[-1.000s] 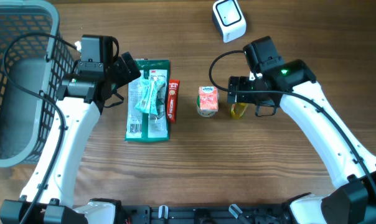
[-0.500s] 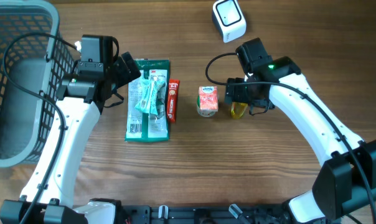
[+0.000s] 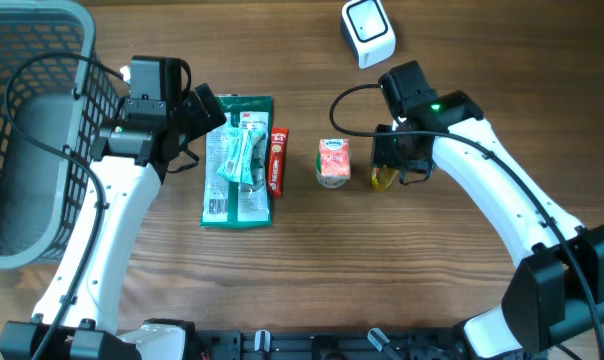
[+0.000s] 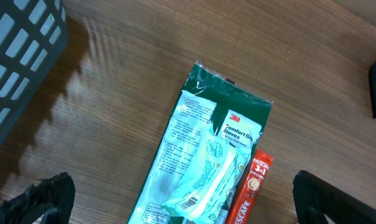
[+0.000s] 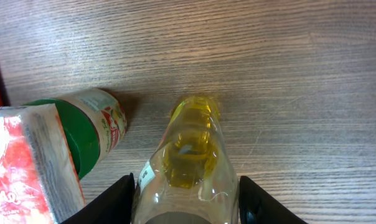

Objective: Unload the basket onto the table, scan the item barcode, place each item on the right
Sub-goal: 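Lower the right gripper over the Vim bottle and close on it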

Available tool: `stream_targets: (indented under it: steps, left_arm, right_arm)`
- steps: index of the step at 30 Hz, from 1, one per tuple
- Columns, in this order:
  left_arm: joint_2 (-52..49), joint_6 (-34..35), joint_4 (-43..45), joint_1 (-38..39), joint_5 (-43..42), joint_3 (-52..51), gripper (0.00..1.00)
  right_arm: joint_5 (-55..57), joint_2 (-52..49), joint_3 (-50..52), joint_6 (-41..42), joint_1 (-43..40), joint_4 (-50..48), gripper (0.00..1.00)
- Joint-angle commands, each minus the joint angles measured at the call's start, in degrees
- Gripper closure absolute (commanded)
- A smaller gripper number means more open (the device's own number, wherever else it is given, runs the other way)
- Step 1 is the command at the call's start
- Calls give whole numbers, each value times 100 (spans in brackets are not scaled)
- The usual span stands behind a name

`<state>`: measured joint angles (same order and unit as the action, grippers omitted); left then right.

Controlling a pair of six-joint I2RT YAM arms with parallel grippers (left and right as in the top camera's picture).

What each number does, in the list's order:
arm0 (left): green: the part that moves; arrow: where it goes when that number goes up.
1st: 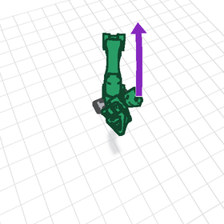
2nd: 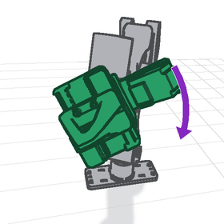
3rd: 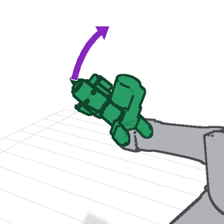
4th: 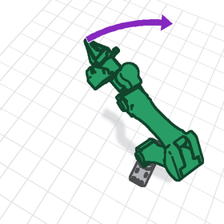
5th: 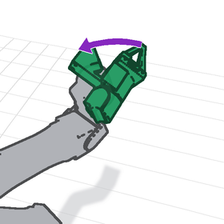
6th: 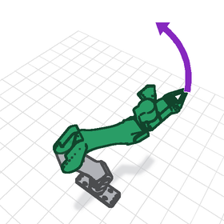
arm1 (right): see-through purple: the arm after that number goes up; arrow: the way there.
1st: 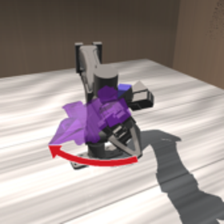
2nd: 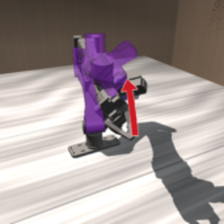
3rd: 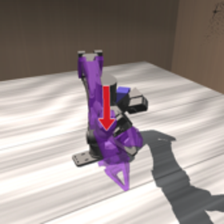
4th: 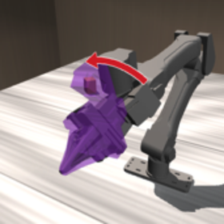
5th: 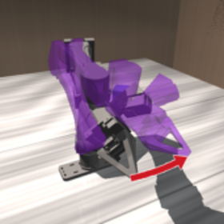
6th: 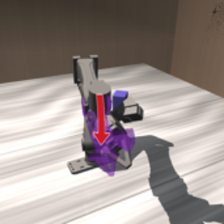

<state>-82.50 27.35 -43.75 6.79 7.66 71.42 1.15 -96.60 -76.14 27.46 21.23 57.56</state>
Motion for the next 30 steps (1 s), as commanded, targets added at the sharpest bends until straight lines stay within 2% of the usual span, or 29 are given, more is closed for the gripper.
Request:
stream_targets:
  steps: [1,3,6,7,10,13,16,20,29,30]
  left_arm:
    - [22,-7,-4,-20,37,72,0]
    - [22,-7,-4,-20,37,72,0]
    - [22,-7,-4,-20,37,72,0]
    - [22,-9,-2,-20,37,72,0]
    - [22,-7,-2,-20,37,72,0]
    - [22,-7,-2,-20,37,70,0]
    - [22,-7,-2,-20,37,72,0]
    - [22,-7,-2,-20,37,72,0]
    - [22,-7,-4,-20,37,72,0]
    - [22,-9,-2,-20,37,72,0]
  right_arm:
    - [98,-72,52,-522,13,-33,47]
    - [101,-72,52,-719,13,-39,48]
    - [101,-72,52,-1058,13,-96,58]
    - [105,-72,52,-1121,13,-109,58]
    - [249,-72,52,-1139,13,-107,44]
    - [240,-72,52,-1073,13,-138,9]
    - [186,-72,52,-898,13,-111,1]
    - [184,-72,52,-339,15,-70,0]
    - [162,-72,52,-404,13,-400,0]
    - [162,-70,48,-525,9,-354,3]
